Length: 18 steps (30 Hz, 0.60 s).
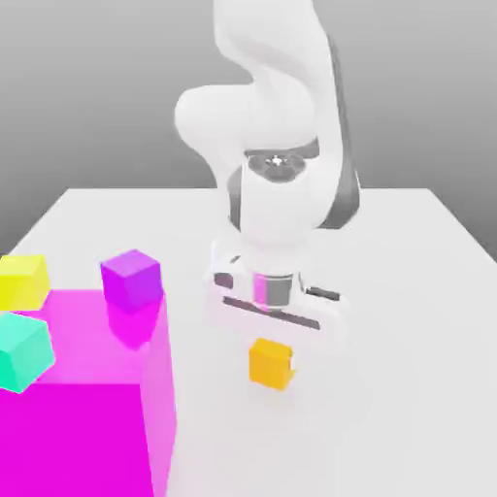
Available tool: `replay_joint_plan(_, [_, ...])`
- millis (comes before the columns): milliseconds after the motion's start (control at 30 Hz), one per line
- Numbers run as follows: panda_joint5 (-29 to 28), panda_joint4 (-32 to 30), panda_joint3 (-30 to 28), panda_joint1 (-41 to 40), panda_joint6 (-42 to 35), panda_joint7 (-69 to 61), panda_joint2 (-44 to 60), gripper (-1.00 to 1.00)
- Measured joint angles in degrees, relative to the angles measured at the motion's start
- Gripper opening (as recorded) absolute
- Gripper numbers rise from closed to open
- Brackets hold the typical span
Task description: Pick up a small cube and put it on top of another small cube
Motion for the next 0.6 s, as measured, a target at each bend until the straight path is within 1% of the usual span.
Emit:
replay_joint_plan(100, [0.0, -0.91, -0.07, 0.14, -2.7, 0.31, -3.47, -1.0])
replay_joint_plan(167, [1.7, 1.13, -0.95, 0.54, -4.53, -1.09, -4.84, -1.0])
replay_joint_plan(433, [11.12, 17.31, -7.11, 0.8, -15.14, -10.93, -8.02, -1.0])
replay_joint_plan(533, [13.03, 23.57, -9.75, -0.18, -20.61, -14.26, -9.21, -1.0])
replay_joint_plan(600, [12.33, 26.7, -11.35, -1.59, -24.48, -15.4, -9.81, -1.0])
